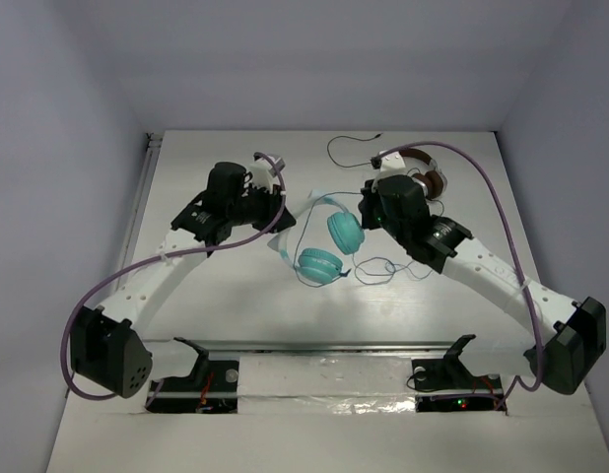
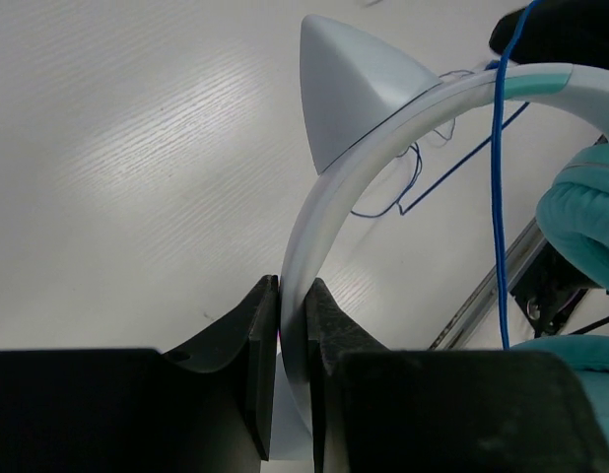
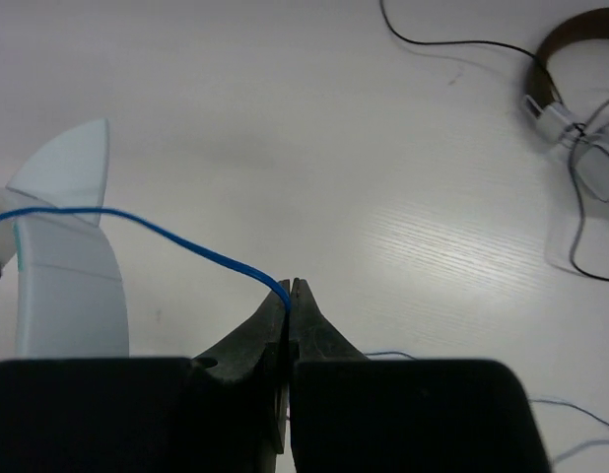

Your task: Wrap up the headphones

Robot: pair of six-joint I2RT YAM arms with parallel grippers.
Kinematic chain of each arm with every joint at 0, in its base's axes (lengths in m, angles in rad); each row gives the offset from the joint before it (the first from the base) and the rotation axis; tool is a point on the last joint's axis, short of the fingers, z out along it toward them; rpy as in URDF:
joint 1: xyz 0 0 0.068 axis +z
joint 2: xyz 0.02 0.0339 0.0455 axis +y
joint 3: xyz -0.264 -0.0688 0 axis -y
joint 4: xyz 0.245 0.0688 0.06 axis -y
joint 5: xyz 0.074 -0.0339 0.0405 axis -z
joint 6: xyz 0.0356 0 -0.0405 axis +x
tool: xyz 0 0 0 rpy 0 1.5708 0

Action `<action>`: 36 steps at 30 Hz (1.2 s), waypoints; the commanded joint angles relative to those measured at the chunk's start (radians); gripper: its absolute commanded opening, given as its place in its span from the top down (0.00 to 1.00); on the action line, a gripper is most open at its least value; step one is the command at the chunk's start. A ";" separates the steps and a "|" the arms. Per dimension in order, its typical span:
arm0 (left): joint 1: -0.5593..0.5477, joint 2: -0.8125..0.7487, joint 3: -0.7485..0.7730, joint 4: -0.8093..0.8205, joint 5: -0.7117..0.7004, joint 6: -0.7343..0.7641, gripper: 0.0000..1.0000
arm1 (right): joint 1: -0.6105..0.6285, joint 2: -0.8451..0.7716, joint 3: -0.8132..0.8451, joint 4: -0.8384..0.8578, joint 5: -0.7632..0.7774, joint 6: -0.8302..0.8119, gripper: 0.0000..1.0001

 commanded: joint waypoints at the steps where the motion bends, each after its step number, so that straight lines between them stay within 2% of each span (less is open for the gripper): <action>1: 0.025 -0.064 0.073 0.097 0.051 -0.071 1.00 | -0.003 -0.070 -0.074 0.237 -0.143 0.087 1.00; 5: 0.046 -0.082 0.128 0.068 -0.006 -0.082 1.00 | -0.013 -0.100 -0.204 0.427 -0.231 0.134 0.97; 9: 0.068 -0.093 0.201 0.007 -0.052 -0.085 1.00 | -0.064 -0.091 -0.325 0.634 -0.429 0.161 0.97; 12: 0.068 -0.107 0.251 -0.049 -0.158 -0.076 1.00 | -0.076 -0.084 -0.352 0.728 -0.509 0.184 0.97; 16: 0.087 -0.120 0.256 -0.020 -0.099 -0.105 1.00 | -0.076 -0.048 -0.364 0.818 -0.601 0.196 0.89; 19: 0.088 -0.123 0.256 0.016 -0.074 -0.149 1.00 | -0.076 -0.006 -0.381 0.901 -0.611 0.211 0.71; 20: 0.088 -0.124 0.268 0.017 -0.068 -0.152 1.00 | -0.076 0.006 -0.388 0.917 -0.612 0.216 0.61; 27: 0.110 -0.099 0.386 -0.036 -0.111 -0.165 1.00 | -0.085 0.135 -0.411 0.990 -0.659 0.236 0.59; 36: 0.186 -0.048 0.483 0.057 -0.100 -0.266 1.00 | -0.085 0.196 -0.523 1.101 -0.690 0.309 0.53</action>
